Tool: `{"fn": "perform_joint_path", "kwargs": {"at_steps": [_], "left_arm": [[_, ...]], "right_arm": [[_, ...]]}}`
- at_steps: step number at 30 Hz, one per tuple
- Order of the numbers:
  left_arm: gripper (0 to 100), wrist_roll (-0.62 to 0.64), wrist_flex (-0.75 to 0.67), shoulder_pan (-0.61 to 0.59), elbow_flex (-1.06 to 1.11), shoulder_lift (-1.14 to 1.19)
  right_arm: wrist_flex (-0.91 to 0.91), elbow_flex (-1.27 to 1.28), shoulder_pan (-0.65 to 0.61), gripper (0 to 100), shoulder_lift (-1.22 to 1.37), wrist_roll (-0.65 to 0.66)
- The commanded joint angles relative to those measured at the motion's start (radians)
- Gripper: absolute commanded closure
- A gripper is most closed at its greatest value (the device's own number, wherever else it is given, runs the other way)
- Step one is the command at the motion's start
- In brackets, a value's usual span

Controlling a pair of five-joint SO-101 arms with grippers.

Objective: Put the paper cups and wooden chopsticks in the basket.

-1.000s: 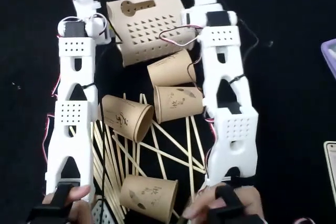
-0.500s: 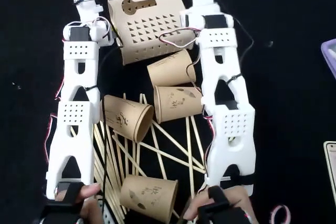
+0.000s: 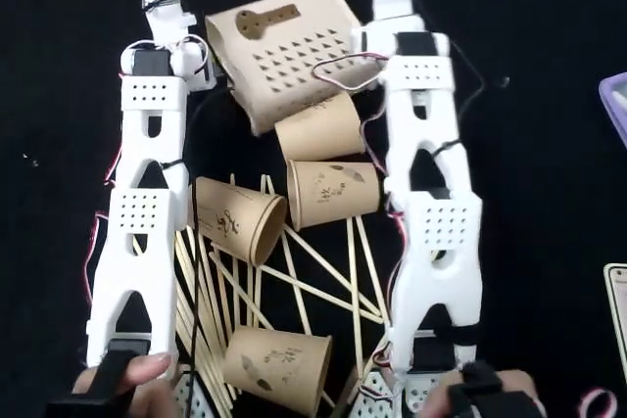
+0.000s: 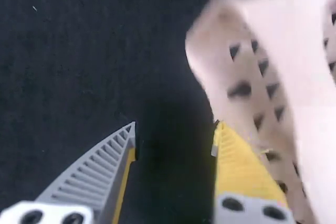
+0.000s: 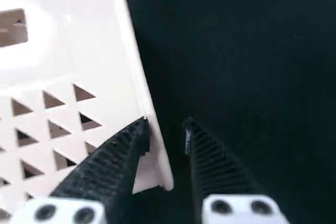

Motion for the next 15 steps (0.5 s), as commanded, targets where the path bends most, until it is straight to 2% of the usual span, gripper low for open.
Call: {"fn": "perform_joint_path", "kwargs": {"at_steps": [1,10,15], "left_arm": [[76,0.006,0.003,0.013,-0.027,-0.160],[76,0.008,-0.035,0.045,-0.021,-0.169],[76,0.009,0.005,0.087,-0.025,-0.146]], "right_arm": [[0.092,0.013,0.101,87.8,-0.007,0.014],[0.227,0.010,0.170,87.8,-0.010,0.020],[0.163,0.013,0.215,87.8,-0.007,0.037]]}}
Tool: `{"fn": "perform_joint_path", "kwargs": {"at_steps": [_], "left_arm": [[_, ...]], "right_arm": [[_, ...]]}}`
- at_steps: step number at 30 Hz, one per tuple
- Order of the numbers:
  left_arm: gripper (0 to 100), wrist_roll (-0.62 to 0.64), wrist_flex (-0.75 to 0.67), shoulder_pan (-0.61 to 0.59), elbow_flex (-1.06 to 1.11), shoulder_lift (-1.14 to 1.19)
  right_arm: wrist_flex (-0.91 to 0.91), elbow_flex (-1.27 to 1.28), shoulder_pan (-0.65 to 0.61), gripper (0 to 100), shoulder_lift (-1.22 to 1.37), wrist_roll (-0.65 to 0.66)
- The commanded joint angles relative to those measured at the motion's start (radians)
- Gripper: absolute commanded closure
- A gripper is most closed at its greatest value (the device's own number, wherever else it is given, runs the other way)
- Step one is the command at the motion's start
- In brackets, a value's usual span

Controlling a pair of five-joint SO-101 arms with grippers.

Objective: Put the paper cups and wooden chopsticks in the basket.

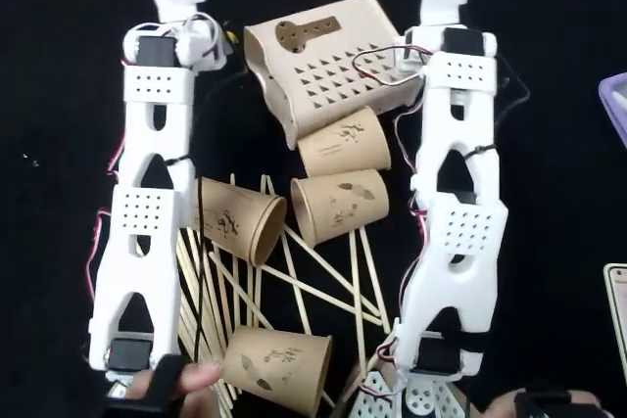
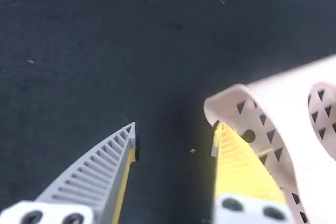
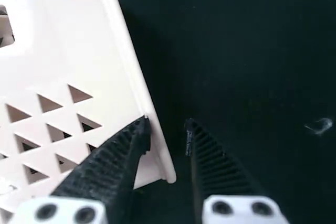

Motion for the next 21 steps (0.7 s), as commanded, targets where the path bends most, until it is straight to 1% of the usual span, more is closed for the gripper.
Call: {"fn": "perform_joint_path", "kwargs": {"at_steps": [1,5,9,13,21], "left_arm": [[76,0.009,0.032,0.044,-0.024,-0.035],[76,0.000,0.064,0.036,-0.022,-0.035],[76,0.000,0.130,-0.002,-0.024,-0.035],[76,0.000,0.166,-0.033,-0.024,-0.028],[76,0.000,0.178,-0.048,-0.024,-0.035]], "right_arm": [[-0.040,0.019,0.086,87.8,0.016,0.015],[-0.057,0.019,0.081,87.8,0.016,0.015],[-0.061,0.019,0.080,87.8,0.015,0.014],[-0.077,0.015,0.095,87.8,0.038,0.014],[-0.084,0.012,0.132,87.8,0.056,0.021]]}}
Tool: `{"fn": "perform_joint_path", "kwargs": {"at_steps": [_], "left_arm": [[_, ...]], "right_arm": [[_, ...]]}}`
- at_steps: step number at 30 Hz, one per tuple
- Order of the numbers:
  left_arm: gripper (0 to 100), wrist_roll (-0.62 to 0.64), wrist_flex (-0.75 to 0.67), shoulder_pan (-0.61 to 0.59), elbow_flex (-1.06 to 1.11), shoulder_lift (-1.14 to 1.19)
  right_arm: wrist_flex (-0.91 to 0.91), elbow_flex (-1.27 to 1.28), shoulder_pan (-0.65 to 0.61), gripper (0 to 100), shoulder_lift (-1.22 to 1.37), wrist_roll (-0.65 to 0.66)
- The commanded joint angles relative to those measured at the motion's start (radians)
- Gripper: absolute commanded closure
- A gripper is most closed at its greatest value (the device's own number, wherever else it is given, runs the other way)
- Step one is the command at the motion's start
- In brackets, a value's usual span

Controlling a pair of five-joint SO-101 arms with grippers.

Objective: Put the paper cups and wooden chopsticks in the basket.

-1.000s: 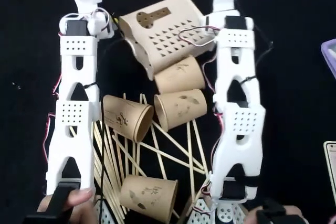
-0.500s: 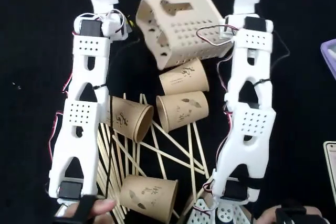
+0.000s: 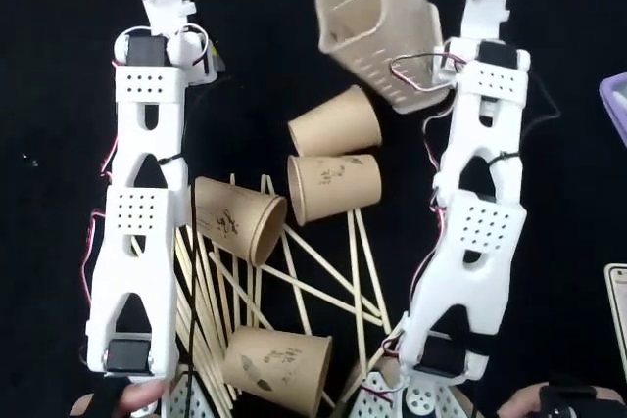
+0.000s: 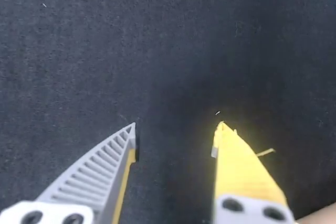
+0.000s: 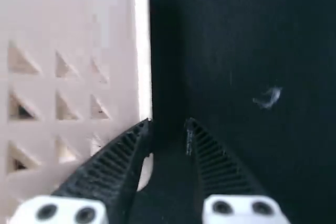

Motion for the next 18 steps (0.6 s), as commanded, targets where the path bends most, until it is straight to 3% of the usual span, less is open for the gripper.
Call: {"fn": "perform_joint_path", "kwargs": {"at_steps": [1,9,18], "left_arm": [[76,-0.003,0.003,-0.013,-0.024,-0.035],[76,0.002,0.005,-0.015,-0.024,-0.035],[76,-0.003,0.046,-0.016,-0.025,-0.037]], "right_arm": [[-0.006,-0.012,0.021,87.8,0.012,0.012],[0.011,-0.042,0.092,87.8,-0.015,0.008],[0.436,-0.397,0.144,87.4,-0.188,0.005]]}}
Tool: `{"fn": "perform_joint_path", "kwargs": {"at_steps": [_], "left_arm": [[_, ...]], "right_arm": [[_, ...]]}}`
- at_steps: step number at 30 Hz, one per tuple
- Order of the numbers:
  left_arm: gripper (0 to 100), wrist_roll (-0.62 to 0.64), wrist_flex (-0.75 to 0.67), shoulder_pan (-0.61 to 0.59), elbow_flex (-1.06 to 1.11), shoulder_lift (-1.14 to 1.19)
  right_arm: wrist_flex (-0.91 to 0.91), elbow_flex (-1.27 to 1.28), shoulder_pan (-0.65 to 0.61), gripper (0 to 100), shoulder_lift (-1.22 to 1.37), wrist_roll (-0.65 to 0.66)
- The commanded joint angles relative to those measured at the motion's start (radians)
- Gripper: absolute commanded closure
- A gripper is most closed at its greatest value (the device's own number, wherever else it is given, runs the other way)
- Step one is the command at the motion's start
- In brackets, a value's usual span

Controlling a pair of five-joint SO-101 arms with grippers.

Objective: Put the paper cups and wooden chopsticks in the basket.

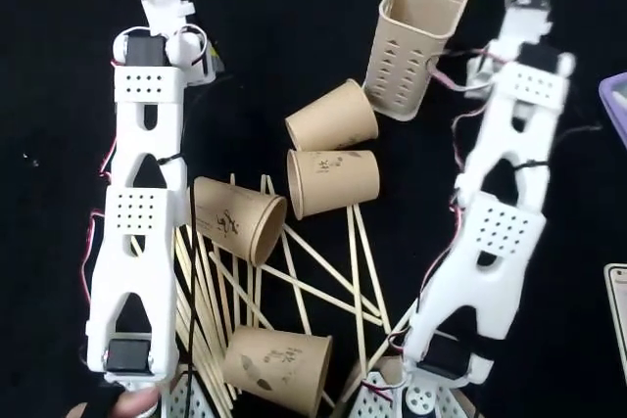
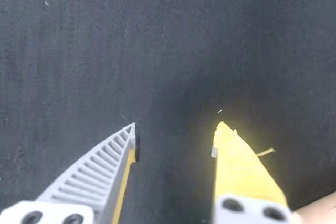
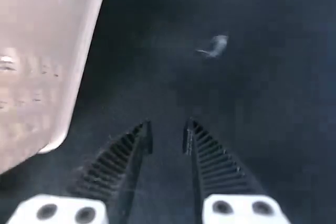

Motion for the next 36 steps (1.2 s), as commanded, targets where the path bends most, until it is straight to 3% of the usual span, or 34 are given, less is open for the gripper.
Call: {"fn": "perform_joint_path", "kwargs": {"at_steps": [1,4,10,13,19,33,36], "left_arm": [[76,-0.005,0.041,-0.013,-0.025,-0.037],[76,-0.005,0.074,-0.036,-0.025,-0.037],[76,-0.049,0.175,-0.114,-0.027,-0.044],[77,-0.123,0.221,-0.157,-0.018,-0.081],[79,-0.124,0.219,-0.288,-0.018,-0.170],[78,-0.126,0.219,-0.357,-0.018,-0.222],[78,-0.127,0.221,-0.354,-0.018,-0.222]], "right_arm": [[0.216,-0.291,0.026,87.4,-0.182,0.002],[0.301,-0.450,-0.003,86.6,-0.208,0.002],[0.390,-0.628,-0.121,74.8,-0.213,0.000],[0.376,-0.645,-0.175,74.8,-0.217,-0.048],[0.334,-0.619,-0.224,74.4,-0.173,-0.137],[0.408,-0.608,-0.216,75.3,-0.042,-0.133],[0.407,-0.619,-0.203,86.7,-0.022,-0.132]]}}
